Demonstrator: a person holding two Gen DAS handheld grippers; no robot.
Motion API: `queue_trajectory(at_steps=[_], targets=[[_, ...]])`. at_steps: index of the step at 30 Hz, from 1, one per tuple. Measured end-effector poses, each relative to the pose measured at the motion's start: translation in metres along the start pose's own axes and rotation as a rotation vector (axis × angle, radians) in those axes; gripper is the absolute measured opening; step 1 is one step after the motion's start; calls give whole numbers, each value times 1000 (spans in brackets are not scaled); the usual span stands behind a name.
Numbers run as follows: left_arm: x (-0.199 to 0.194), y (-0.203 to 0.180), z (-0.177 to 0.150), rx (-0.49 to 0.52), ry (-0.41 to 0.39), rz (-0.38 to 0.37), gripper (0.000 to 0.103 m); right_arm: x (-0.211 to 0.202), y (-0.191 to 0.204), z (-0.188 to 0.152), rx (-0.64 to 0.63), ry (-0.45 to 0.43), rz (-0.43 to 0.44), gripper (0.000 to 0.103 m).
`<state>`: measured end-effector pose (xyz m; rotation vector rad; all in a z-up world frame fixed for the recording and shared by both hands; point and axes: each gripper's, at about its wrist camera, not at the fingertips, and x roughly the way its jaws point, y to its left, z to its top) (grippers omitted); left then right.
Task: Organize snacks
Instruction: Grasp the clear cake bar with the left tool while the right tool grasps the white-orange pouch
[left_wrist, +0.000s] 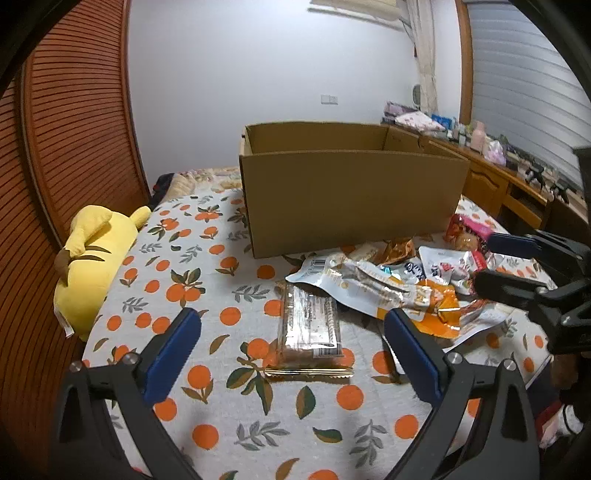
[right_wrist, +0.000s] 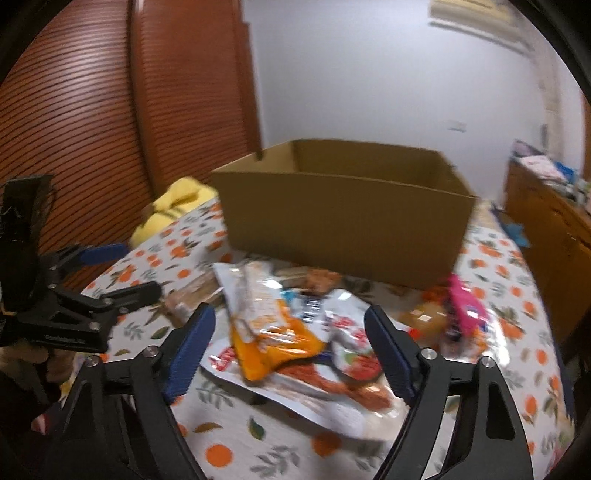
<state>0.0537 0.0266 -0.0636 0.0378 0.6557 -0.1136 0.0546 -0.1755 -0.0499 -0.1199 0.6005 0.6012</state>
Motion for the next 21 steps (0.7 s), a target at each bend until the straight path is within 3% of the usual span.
queue_trajectory(at_steps=[5, 12, 15, 17, 21], targets=[[14, 9, 3, -11, 52, -34, 98, 33, 14, 9, -63, 86, 77, 77], [35, 10, 9, 32, 133, -83, 92, 56, 22, 12, -106, 141, 107, 70], [46, 7, 10, 37, 180, -116, 88, 61, 20, 13, -104, 158, 117, 63], [51, 5, 11, 33, 195, -139, 79, 63, 19, 14, -113, 170, 115, 63], [65, 3, 11, 30, 243, -144, 74, 64, 20, 15, -132, 177, 110, 63]])
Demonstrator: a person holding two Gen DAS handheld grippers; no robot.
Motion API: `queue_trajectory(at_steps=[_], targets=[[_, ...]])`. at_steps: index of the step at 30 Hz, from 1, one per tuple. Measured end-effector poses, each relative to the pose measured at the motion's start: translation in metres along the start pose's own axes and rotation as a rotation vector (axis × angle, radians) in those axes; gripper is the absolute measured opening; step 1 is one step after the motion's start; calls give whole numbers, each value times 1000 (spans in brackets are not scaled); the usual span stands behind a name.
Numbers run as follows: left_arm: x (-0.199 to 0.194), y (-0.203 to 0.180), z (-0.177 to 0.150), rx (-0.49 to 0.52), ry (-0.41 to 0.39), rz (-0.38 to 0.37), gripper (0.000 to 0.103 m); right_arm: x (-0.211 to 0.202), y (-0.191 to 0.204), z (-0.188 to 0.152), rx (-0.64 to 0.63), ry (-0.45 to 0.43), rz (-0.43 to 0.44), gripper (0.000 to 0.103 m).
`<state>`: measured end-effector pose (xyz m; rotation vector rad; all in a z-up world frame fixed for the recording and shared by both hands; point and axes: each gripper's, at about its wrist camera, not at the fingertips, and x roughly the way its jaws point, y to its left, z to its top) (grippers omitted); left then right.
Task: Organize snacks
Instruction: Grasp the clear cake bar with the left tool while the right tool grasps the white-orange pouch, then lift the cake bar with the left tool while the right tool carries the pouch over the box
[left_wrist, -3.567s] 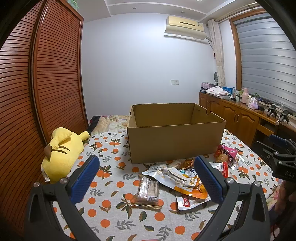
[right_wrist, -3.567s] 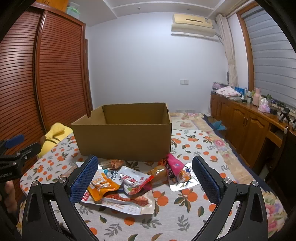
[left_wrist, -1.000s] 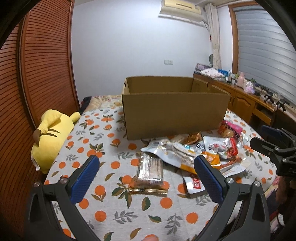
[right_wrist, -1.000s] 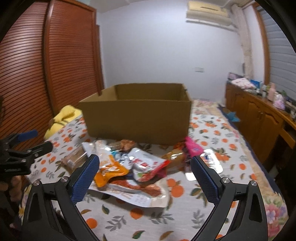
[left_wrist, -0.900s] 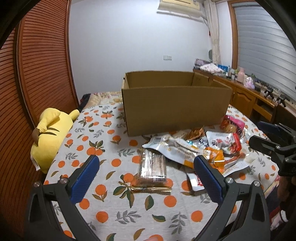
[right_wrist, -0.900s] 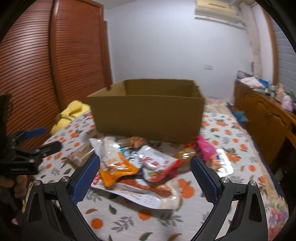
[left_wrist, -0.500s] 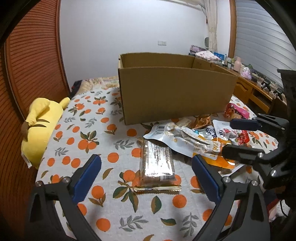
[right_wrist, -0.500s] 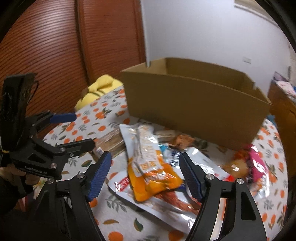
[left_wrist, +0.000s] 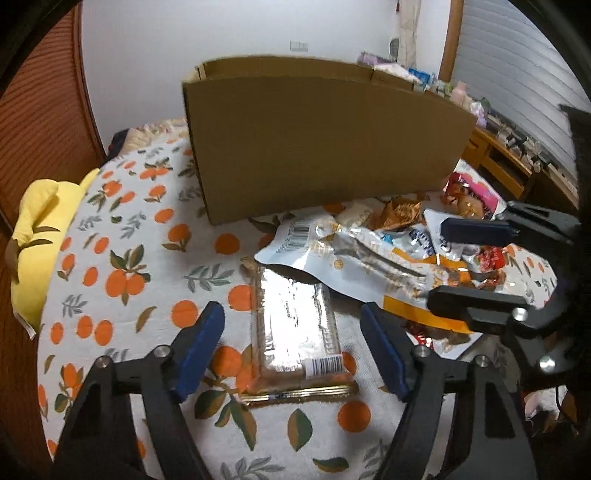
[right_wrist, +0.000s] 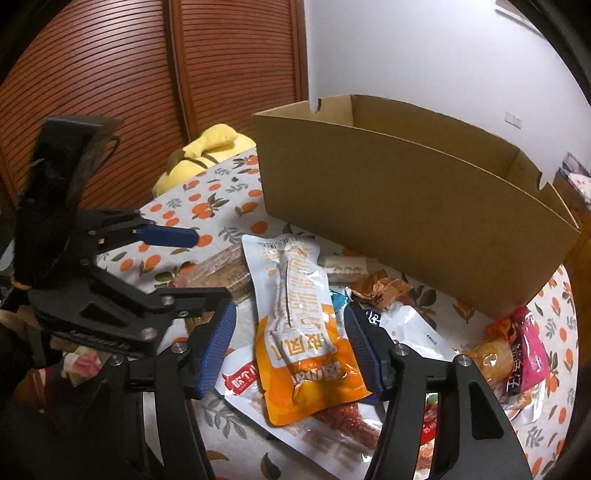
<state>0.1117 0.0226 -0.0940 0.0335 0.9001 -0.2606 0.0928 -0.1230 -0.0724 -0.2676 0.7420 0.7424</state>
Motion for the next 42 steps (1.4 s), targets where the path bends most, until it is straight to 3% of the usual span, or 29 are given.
queue_trajectory(at_steps=[8, 13, 32, 34, 36, 42], targets=[[15, 6, 0, -16, 35, 3, 49, 7, -1, 3, 17, 21, 13, 63], [10, 13, -3, -20, 25, 4, 42, 23, 3, 10, -7, 52, 20, 63], [5, 30, -7, -48, 1, -6, 42, 85, 3, 27, -67, 212, -22, 67], [5, 31, -8, -51, -3, -9, 41, 85, -1, 28, -54, 216, -11, 64], [4, 31, -9, -54, -7, -10, 41, 84, 0, 28, -64, 214, -11, 50], [-2, 38, -13, -91, -28, -18, 40, 72, 5, 24, -75, 185, -18, 46]])
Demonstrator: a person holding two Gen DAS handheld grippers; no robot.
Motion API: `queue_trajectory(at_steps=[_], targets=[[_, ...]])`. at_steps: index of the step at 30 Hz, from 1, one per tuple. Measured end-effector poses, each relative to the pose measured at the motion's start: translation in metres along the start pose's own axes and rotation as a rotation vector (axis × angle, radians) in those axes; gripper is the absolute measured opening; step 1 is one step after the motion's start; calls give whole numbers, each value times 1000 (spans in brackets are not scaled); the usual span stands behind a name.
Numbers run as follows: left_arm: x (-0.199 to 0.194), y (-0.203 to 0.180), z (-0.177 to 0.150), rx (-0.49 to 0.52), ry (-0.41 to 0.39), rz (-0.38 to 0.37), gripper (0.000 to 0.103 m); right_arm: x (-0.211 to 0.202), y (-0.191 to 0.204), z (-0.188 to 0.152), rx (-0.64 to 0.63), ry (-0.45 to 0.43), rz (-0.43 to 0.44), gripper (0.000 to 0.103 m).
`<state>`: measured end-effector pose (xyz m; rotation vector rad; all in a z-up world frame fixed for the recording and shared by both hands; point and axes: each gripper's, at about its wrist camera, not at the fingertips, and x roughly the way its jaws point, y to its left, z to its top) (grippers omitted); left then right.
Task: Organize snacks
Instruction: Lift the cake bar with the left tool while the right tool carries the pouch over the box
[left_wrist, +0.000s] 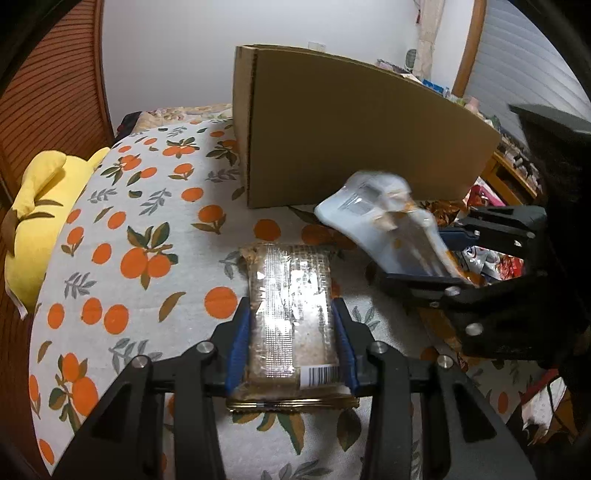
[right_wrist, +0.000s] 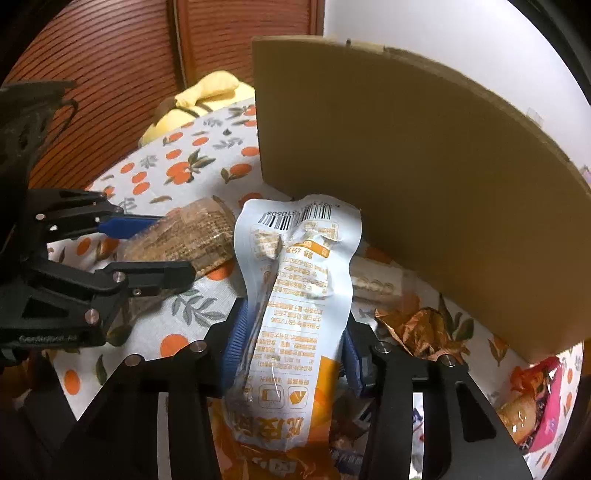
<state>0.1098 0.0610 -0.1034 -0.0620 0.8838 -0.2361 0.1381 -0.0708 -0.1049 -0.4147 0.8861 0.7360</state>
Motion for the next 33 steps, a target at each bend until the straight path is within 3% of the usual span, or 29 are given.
queue_trajectory(at_steps=[19, 20, 33], targets=[[-54, -25, 30, 39, -159, -37, 40, -93, -26, 5, 94, -250, 22, 44], [-56, -28, 34, 45, -166, -40, 40, -98, -28, 5, 103, -263, -39, 44], [-69, -52, 89, 122, -220, -51, 40, -132, -65, 23, 133, -299, -112, 44]])
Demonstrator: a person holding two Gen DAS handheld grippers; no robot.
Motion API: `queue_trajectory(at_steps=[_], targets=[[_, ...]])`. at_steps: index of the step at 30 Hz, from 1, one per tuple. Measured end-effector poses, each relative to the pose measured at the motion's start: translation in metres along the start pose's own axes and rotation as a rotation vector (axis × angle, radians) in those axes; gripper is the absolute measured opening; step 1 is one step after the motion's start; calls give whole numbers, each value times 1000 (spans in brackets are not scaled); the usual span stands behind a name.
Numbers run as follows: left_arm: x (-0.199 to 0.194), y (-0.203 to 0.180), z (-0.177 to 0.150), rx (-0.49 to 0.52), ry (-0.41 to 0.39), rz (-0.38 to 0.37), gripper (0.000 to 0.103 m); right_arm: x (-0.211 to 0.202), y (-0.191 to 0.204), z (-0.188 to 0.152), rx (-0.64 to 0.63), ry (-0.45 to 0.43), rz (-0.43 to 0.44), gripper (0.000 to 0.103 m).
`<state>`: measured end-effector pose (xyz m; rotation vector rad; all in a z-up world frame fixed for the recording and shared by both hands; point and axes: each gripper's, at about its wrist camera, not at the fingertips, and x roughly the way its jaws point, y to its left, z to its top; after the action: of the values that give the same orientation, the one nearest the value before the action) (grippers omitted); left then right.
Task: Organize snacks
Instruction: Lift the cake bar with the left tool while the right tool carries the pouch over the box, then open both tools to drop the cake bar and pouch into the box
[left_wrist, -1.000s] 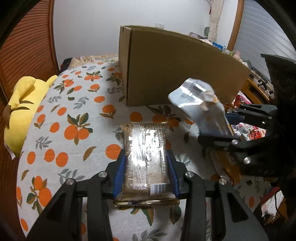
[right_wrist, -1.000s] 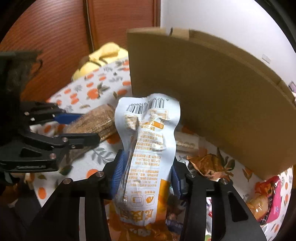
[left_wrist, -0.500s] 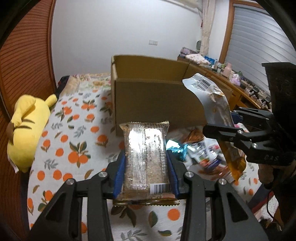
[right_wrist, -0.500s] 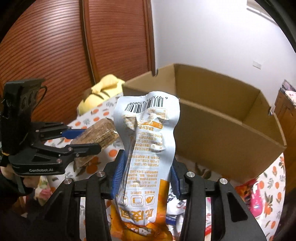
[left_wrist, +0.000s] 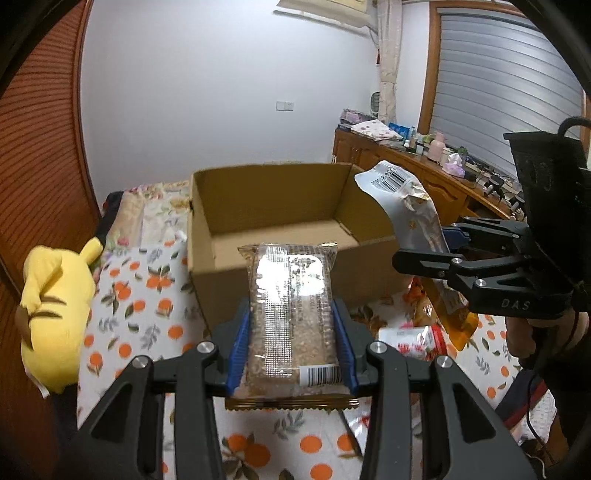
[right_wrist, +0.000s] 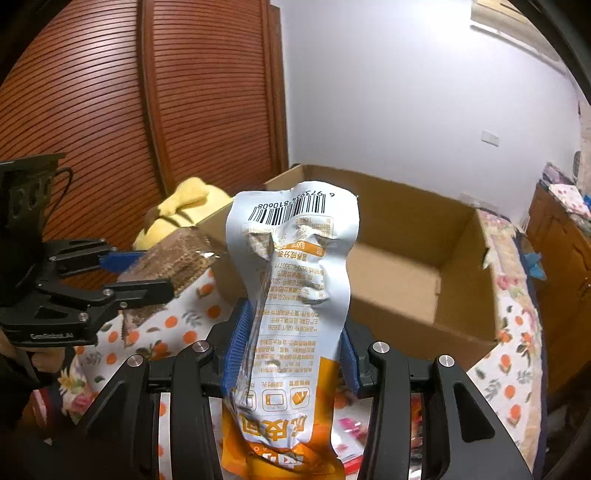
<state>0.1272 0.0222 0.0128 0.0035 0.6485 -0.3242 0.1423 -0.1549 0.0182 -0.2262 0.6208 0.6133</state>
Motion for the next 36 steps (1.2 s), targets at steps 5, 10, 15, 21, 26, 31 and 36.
queue_trajectory(at_steps=[5, 10, 15, 21, 26, 31, 36], targets=[[6, -4, 24, 21, -12, 2, 40, -1, -19, 16, 13, 0, -40, 44], [13, -6, 43, 33, -15, 4, 40, 3, -36, 30, 33, 5, -57, 45], [29, -3, 59, 27, -2, 11, 40, 14, -49, 40, 67, 22, -70, 45], [50, 0, 70, 32, 23, 37, 40, 32, -72, 57, 124, 30, -95, 45], [68, 2, 74, 34, 41, 64, 41, 47, -91, 65, 181, 29, -144, 45], [85, 5, 74, 26, 64, 90, 41, 55, -111, 68, 241, 17, -216, 46], [96, 4, 68, 34, 81, 113, 42, 61, -117, 67, 241, 16, -283, 45]])
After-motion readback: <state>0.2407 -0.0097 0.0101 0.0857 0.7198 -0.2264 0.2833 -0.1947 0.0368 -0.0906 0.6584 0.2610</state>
